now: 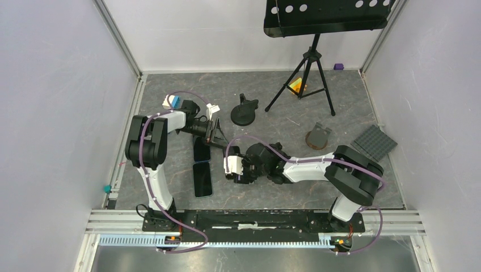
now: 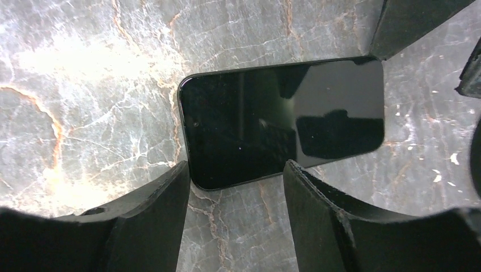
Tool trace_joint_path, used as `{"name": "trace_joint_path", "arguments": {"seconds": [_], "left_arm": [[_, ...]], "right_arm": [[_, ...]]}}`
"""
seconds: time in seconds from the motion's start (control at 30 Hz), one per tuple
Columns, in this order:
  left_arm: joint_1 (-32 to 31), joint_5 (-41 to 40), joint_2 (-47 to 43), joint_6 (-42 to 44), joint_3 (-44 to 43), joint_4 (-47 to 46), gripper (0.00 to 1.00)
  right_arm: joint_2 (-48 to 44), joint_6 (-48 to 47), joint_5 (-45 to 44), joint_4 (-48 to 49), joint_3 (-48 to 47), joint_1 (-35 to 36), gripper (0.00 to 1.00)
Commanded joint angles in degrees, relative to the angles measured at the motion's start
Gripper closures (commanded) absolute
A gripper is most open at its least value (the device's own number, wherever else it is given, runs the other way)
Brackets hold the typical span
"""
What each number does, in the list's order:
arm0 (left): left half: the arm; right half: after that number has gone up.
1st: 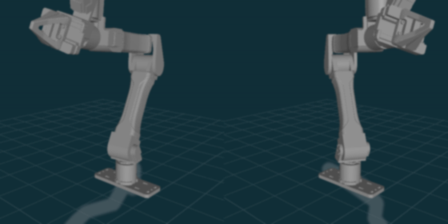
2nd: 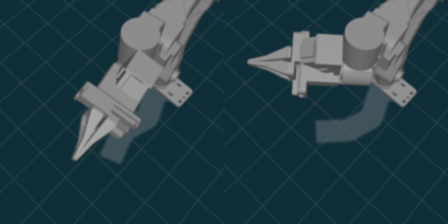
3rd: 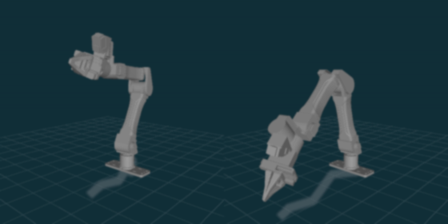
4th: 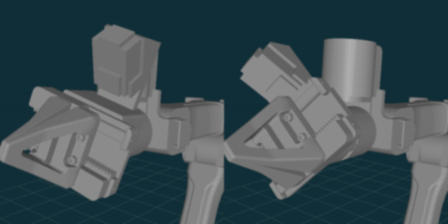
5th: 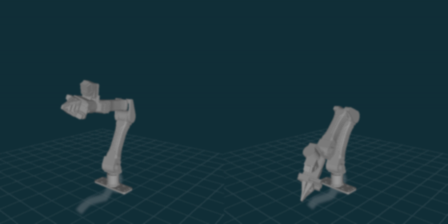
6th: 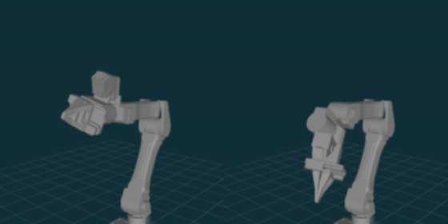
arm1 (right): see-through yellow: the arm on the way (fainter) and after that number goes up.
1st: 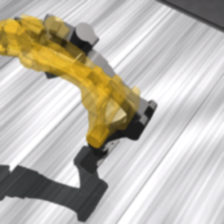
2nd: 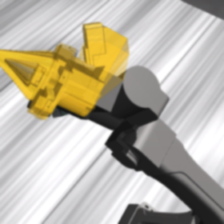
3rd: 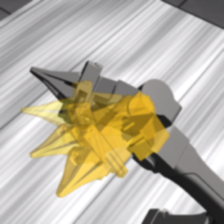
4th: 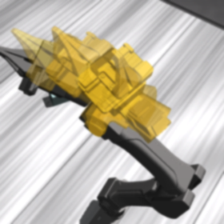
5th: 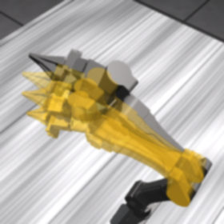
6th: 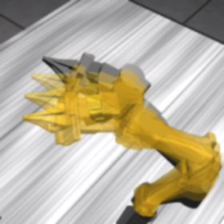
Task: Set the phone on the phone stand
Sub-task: Pick up the phone at the center of the board.
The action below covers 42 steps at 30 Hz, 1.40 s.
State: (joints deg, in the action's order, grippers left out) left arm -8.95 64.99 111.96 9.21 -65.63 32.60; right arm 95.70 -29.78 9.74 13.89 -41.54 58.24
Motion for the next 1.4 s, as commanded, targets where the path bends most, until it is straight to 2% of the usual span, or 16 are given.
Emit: {"name": "trace_joint_path", "arguments": {"seconds": [0.0,0.23,0.63,0.97,1.23,1.37], "left_arm": [[-2.4,10.4,1.9,-1.7,1.9,10.9,0.12],[-2.2,2.6,-0.9,-1.6,2.2,10.1,0.09],[-1.3,-14.3,-15.6,-8.4,7.1,-0.6,0.04],[-2.2,-14.0,-13.7,-17.9,12.4,-12.9,0.09],[-5.9,-16.1,-13.2,-22.9,15.3,-19.9,0.16],[-6.3,-17.5,-11.6,-24.5,16.7,-21.2,0.18]], "right_arm": [[5.3,2.4,-1.3,-7.7,-0.1,-2.7,0.33],[4.4,2.4,-1.6,-11.3,-2.4,-2.9,0.29],[-2.5,-4.0,-2.2,-21.3,-4.5,-2.8,0.21],[-0.3,-4.9,-10.9,-21.5,-8.6,-2.8,0.44],[3.6,-2.3,-9.9,-17.4,-10.4,-3.2,0.54],[6.1,-0.5,-6.8,-15.7,-10.9,-3.3,0.59]]}}
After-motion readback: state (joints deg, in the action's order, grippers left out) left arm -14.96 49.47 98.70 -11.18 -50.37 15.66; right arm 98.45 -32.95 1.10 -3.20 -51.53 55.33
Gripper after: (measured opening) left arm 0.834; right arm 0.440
